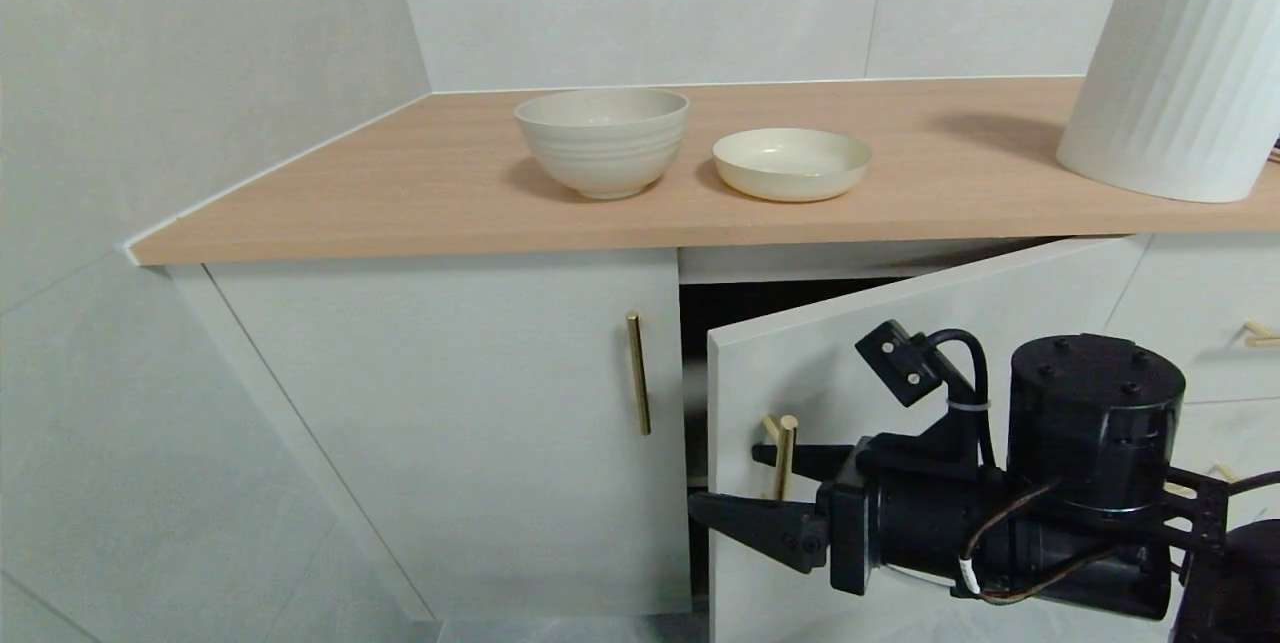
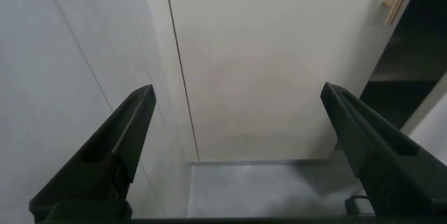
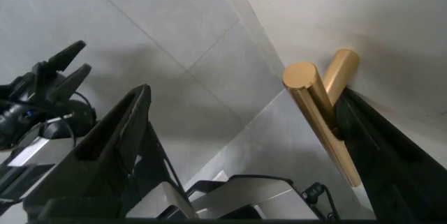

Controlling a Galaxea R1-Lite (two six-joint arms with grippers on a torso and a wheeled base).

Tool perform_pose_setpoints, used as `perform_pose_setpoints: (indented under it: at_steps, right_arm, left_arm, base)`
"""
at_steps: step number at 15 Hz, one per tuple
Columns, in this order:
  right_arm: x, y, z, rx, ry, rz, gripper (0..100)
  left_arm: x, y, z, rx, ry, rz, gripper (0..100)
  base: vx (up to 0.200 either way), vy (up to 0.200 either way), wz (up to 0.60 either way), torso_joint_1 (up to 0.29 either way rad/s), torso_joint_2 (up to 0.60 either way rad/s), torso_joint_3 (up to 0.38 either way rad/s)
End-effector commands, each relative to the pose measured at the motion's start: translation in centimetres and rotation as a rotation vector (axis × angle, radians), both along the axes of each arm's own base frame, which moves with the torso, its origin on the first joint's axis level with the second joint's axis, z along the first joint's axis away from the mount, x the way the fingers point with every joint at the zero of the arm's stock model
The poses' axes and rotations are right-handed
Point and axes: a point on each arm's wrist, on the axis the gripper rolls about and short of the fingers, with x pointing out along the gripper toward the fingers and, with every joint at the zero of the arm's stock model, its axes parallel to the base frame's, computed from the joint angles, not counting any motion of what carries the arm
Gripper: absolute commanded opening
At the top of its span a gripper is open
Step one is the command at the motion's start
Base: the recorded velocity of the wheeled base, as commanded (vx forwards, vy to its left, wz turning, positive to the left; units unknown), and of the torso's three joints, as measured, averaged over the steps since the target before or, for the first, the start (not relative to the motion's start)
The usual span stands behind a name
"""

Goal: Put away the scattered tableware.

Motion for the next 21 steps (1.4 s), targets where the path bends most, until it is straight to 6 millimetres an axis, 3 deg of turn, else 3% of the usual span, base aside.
perform_pose_setpoints:
  at_steps: [1,3,5,6,7,11,13,16,18,21]
  right_arm:
    - [-0.4,-0.1,0.3,0.010,-0.003,0.018,100]
    - [-0.4,-0.1,-0.1,-0.002,0.008,0.020,100]
    - [-0.4,-0.1,-0.1,0.000,0.007,0.020,100]
    - [-0.3,0.0,-0.4,-0.007,0.013,0.020,100]
    - [-0.2,0.1,-0.5,-0.009,0.015,0.020,100]
    - [0.5,0.9,-0.1,0.033,-0.023,0.021,100]
    - [0.7,1.2,-0.4,0.025,-0.015,0.026,100]
    - [1.0,1.4,-0.8,0.017,-0.008,0.027,100]
    - [0.9,1.4,-0.9,0.014,-0.008,0.028,100]
    - [0.9,1.3,-0.8,0.016,-0.008,0.026,100]
  left_arm:
    - [0.0,0.0,0.2,0.007,-0.010,-0.002,100]
    - [-1.2,-0.2,3.5,0.000,-0.120,-0.090,100]
    - [-1.6,-0.4,5.7,-0.017,-0.086,-0.199,100]
    - [-1.1,-0.7,8.4,-0.033,0.004,-0.321,100]
    - [-0.2,-0.8,9.7,-0.042,0.052,-0.380,100]
    - [9.6,-1.7,14.6,-0.130,0.365,-0.647,100]
    - [14.8,-2.8,14.5,-0.154,0.462,-0.748,100]
    - [21.7,-6.5,11.6,-0.243,0.555,-0.852,100]
    - [23.5,-8.9,9.5,-0.357,0.590,-0.894,100]
    - [25.1,-10.8,6.5,-0.463,0.629,-0.911,100]
  base:
    - [0.000,0.000,0.00,0.000,0.00,0.000]
    - [0.000,0.000,0.00,0.000,0.00,0.000]
    - [0.000,0.000,0.00,0.000,0.00,0.000]
    - [0.000,0.000,0.00,0.000,0.00,0.000]
    - [0.000,0.000,0.00,0.000,0.00,0.000]
    - [0.000,0.000,0.00,0.000,0.00,0.000]
    - [0.000,0.000,0.00,0.000,0.00,0.000]
    - [0.000,0.000,0.00,0.000,0.00,0.000]
    - [0.000,0.000,0.00,0.000,0.00,0.000]
    - [0.000,0.000,0.00,0.000,0.00,0.000]
